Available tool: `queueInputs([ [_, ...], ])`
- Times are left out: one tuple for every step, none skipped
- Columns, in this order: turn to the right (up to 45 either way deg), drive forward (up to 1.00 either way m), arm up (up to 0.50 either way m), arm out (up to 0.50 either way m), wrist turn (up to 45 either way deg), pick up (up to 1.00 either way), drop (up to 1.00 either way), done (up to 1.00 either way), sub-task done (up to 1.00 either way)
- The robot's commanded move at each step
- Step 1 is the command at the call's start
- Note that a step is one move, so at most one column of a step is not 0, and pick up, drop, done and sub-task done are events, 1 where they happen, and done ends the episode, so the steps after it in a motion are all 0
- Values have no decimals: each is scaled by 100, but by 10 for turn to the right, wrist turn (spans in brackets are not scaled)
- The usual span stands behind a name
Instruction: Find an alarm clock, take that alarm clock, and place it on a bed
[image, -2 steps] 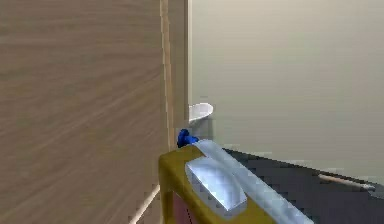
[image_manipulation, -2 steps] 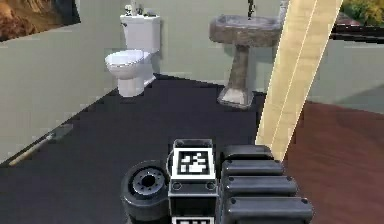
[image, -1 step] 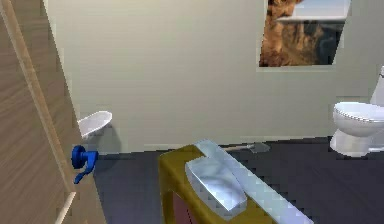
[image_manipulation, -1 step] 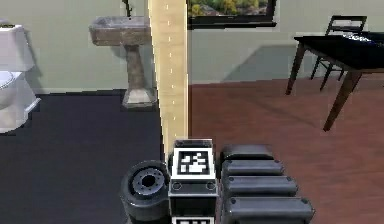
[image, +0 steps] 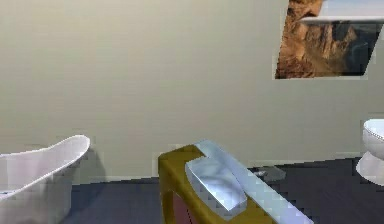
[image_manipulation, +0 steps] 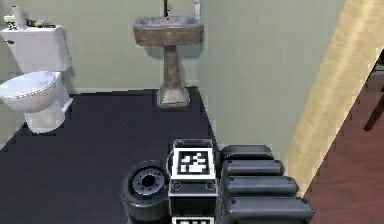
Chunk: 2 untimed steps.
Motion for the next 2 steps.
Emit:
queueInputs([
  [-30,0,0,0,0,0,0,0,0],
  [0,40,0,0,0,0,0,0,0],
])
